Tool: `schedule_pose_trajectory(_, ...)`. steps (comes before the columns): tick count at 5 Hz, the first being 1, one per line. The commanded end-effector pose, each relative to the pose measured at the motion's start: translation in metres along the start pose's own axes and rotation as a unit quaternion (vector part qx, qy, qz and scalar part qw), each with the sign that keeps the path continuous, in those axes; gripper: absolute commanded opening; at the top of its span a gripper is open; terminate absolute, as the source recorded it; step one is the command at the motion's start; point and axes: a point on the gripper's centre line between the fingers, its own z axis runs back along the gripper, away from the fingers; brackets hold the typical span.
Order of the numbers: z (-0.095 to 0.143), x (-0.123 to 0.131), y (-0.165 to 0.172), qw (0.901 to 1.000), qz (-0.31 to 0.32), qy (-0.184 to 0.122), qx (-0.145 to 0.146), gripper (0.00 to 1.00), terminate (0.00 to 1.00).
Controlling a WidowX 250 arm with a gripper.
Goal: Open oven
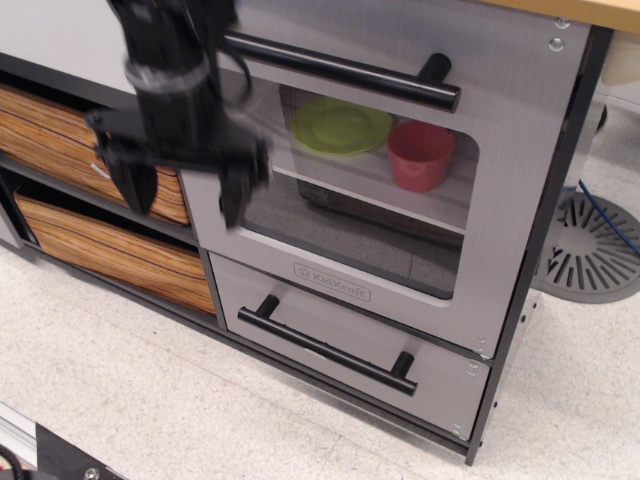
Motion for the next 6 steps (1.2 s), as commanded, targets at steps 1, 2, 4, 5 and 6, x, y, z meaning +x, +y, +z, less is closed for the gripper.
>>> schedule_pose_trajectory(1, 0.057, 0.045, 0.002, 0.9748, 0.217, -0.008, -0.05, 1.0, 0.0)
schedule_pose_trajectory(2, 0.067, 0.059, 0.003, 0.9598, 0.268, -0.013, -0.083, 1.0, 0.0)
schedule_pose_trajectory(4, 0.052, 0.069, -0.003, 0.931, 0.341, -0.06, -0.114, 1.0, 0.0)
schedule_pose_trajectory(5, 0.043, 0.08, -0.007, 0.9062, 0.399, -0.05, -0.13, 1.0, 0.0)
schedule_pose_trajectory(6, 0.041, 0.09, -0.009, 0.8899, 0.431, -0.043, -0.143, 1.0, 0.0)
